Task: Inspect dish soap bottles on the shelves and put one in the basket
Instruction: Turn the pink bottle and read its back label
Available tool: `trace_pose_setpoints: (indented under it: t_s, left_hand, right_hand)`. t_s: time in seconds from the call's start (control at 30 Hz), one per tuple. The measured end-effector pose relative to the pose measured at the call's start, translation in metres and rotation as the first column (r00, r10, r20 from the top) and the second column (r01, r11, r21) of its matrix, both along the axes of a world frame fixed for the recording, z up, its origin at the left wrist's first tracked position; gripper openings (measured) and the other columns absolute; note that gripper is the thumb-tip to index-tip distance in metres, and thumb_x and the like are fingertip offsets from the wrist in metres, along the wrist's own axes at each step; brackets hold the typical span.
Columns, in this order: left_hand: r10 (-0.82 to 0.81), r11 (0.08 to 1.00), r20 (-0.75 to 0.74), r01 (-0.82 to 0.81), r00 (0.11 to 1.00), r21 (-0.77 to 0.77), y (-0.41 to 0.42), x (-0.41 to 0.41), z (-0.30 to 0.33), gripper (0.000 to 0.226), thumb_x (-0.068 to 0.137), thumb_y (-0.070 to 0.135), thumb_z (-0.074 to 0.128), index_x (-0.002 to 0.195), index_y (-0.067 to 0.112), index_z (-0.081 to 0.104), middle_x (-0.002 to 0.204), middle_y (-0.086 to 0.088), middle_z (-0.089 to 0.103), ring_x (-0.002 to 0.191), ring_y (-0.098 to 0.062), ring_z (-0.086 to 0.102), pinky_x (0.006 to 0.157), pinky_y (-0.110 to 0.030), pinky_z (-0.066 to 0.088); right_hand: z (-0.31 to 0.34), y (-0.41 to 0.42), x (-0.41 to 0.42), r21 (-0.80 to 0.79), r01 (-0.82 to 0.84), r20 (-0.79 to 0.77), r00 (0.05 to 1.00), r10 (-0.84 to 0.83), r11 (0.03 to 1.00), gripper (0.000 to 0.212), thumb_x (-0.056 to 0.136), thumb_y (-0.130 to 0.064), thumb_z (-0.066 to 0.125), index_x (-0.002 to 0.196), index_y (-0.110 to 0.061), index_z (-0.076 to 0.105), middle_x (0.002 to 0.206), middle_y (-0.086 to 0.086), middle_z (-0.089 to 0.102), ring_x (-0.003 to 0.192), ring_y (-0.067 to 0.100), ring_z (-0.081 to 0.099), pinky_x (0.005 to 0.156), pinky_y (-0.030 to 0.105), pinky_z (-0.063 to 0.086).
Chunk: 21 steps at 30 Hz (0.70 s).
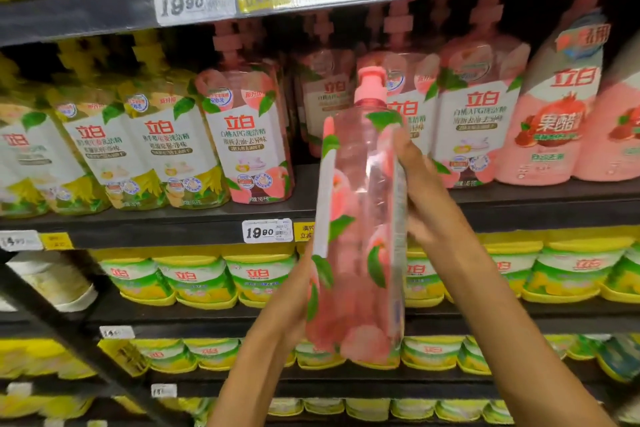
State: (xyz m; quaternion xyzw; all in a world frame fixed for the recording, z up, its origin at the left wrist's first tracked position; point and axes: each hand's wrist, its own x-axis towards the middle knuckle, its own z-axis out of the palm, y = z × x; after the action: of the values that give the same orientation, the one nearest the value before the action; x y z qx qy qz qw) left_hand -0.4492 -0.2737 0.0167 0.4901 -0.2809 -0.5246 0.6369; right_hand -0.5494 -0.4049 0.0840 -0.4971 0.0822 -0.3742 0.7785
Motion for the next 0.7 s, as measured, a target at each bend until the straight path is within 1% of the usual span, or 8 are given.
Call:
trace_pose_setpoints:
  t_s: [0.07, 0.1, 0.23, 0.33, 0.43, 0.53, 0.63, 0.7]
  left_hand:
    - [-0.015, 0.997, 0.075, 0.021, 0.997, -0.072, 0.000, 0.011, 0.000, 0.065, 0.085, 0.067, 0.042, 0.124, 0.020, 0.062, 0.114, -0.009, 0.071, 0.107, -0.016, 0.067, 0.079, -0.026, 0.057]
    - [-0.007, 0.995, 0.081, 0.015, 0.997, -0.099, 0.004, 0.015, 0.002, 0.073, 0.078, 0.076, 0.046, 0.128, 0.025, 0.059, 0.124, -0.008, 0.066, 0.116, -0.023, 0.061, 0.084, -0.031, 0.055]
    - [0.036, 0.995, 0.085, -0.029, 0.996, -0.091, 0.007, 0.009, -0.004, 0.071, 0.059, 0.080, 0.066, 0.111, 0.032, 0.071, 0.122, -0.020, 0.061, 0.115, -0.038, 0.047, 0.105, -0.062, 0.032]
    - [0.032, 0.995, 0.090, -0.024, 0.995, -0.093, 0.007, 0.000, -0.003, 0.068, 0.060, 0.077, 0.069, 0.108, 0.028, 0.072, 0.126, -0.029, 0.058, 0.122, -0.054, 0.046, 0.102, -0.072, 0.029]
    - [0.017, 0.985, -0.005, -0.017, 1.000, -0.170, 0.009, 0.001, -0.001, 0.059, 0.066, 0.071, 0.067, 0.110, 0.032, 0.071, 0.119, -0.012, 0.068, 0.112, -0.032, 0.063, 0.088, -0.051, 0.053]
    - [-0.004, 0.975, -0.137, -0.027, 0.991, -0.220, 0.012, -0.009, 0.020, 0.042, 0.084, 0.059, 0.050, 0.100, 0.030, 0.076, 0.107, 0.002, 0.073, 0.092, -0.016, 0.072, 0.069, -0.027, 0.058]
    - [0.109, 0.974, -0.010, -0.109, 0.994, -0.198, 0.005, 0.001, 0.019, 0.034, 0.101, 0.031, 0.035, 0.088, 0.014, 0.062, 0.094, -0.006, 0.061, 0.078, -0.019, 0.058, 0.060, -0.021, 0.048]
    - [0.055, 0.976, 0.125, -0.027, 0.991, -0.214, 0.010, 0.008, 0.024, 0.024, 0.092, 0.026, 0.057, 0.077, 0.007, 0.059, 0.083, -0.015, 0.063, 0.065, -0.018, 0.058, 0.053, -0.018, 0.046]
  right_hand:
    - [0.005, -0.004, 0.001, -0.083, 0.194, -0.085, 0.976, -0.201, 0.978, 0.078, 0.052, -0.048, 0.084, 0.119, -0.015, 0.060, 0.094, 0.002, 0.075, 0.080, 0.015, 0.073, 0.063, 0.025, 0.057]
    - [0.003, -0.004, 0.003, -0.096, 0.242, -0.098, 0.963, -0.251, 0.965, 0.085, 0.049, -0.046, 0.086, 0.123, -0.014, 0.058, 0.098, 0.006, 0.075, 0.082, 0.017, 0.074, 0.063, 0.025, 0.057]
    - [-0.003, 0.005, 0.007, -0.051, 0.223, -0.189, 0.955, -0.229, 0.973, 0.091, 0.051, -0.040, 0.085, 0.130, -0.011, 0.051, 0.112, 0.014, 0.071, 0.093, 0.022, 0.073, 0.074, 0.033, 0.059]
    - [-0.003, 0.006, 0.002, -0.081, 0.182, -0.191, 0.962, -0.194, 0.980, 0.083, 0.057, -0.041, 0.081, 0.130, -0.014, 0.052, 0.111, 0.010, 0.072, 0.094, 0.019, 0.073, 0.073, 0.028, 0.058]
    - [-0.010, 0.004, -0.003, -0.086, 0.162, -0.153, 0.973, -0.173, 0.983, 0.074, 0.069, -0.039, 0.074, 0.134, -0.014, 0.050, 0.118, 0.008, 0.070, 0.102, 0.017, 0.070, 0.079, 0.026, 0.058]
    - [-0.018, 0.009, -0.005, 0.042, -0.006, -0.086, 0.996, 0.010, 0.999, 0.043, 0.084, -0.038, 0.063, 0.122, -0.019, 0.064, 0.120, 0.005, 0.070, 0.106, 0.017, 0.069, 0.080, 0.027, 0.058]
    - [-0.021, 0.013, 0.000, 0.122, -0.083, -0.035, 0.996, 0.088, 0.989, 0.027, 0.088, -0.037, 0.058, 0.100, -0.023, 0.078, 0.106, 0.002, 0.075, 0.098, 0.016, 0.071, 0.075, 0.026, 0.057]
    - [-0.023, 0.014, 0.001, 0.135, -0.030, -0.020, 0.999, 0.033, 0.990, 0.025, 0.088, -0.035, 0.060, 0.098, -0.021, 0.079, 0.107, 0.005, 0.075, 0.098, 0.018, 0.072, 0.075, 0.028, 0.058]
